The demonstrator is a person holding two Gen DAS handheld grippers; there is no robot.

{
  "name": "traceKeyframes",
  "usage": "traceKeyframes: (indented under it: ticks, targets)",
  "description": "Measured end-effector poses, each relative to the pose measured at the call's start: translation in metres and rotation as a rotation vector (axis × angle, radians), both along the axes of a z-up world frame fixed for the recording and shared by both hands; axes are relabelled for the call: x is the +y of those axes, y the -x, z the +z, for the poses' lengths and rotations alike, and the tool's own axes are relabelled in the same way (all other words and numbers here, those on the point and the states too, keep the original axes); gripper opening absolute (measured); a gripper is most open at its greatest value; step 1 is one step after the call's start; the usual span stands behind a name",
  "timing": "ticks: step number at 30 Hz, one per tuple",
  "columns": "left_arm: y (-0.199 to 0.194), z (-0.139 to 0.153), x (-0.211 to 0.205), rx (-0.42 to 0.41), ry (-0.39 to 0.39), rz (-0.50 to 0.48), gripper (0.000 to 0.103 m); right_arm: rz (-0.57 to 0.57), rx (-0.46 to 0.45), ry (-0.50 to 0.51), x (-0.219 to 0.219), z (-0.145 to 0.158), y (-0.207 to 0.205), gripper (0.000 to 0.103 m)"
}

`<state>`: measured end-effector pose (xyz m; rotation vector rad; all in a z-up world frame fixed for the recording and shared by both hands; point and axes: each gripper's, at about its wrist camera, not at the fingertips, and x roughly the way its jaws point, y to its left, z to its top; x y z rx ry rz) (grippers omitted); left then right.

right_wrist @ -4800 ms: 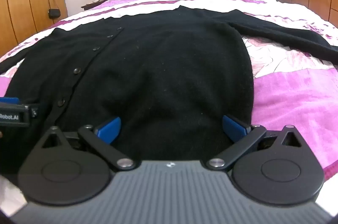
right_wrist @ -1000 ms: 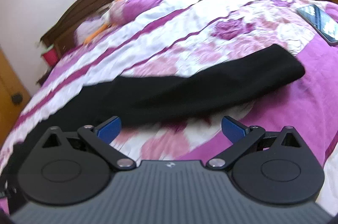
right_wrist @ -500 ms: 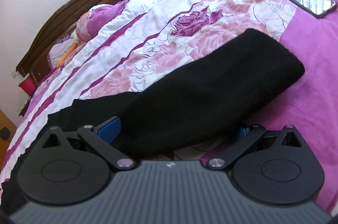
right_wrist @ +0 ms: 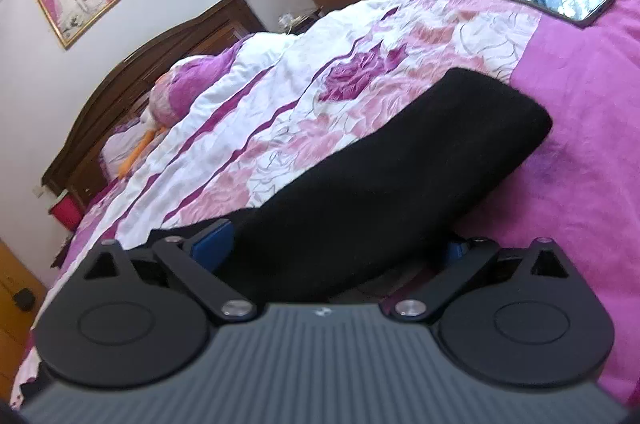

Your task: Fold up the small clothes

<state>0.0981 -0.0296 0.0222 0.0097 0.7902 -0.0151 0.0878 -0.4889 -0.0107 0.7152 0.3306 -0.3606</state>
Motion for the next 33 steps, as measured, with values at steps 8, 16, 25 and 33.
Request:
traceKeyframes:
  ticks: [8, 16, 25, 33]
  targets:
    - [0.001, 0.000, -0.001, -0.007, -0.002, -0.002, 0.103, -0.083, -0.041, -0.067, -0.015, 0.008, 0.001, 0.095]
    - [0.003, 0.001, 0.002, -0.002, 0.007, -0.026, 0.103, -0.065, 0.012, -0.080, -0.023, 0.007, -0.007, 0.050]
    - [0.005, 0.010, 0.011, 0.010, 0.042, -0.045, 0.103, 0.018, -0.068, -0.085, -0.022, 0.028, -0.001, 0.015]
    - [0.012, 0.024, 0.020, 0.031, 0.069, -0.032, 0.103, 0.158, -0.130, -0.012, 0.007, 0.067, -0.007, 0.015]
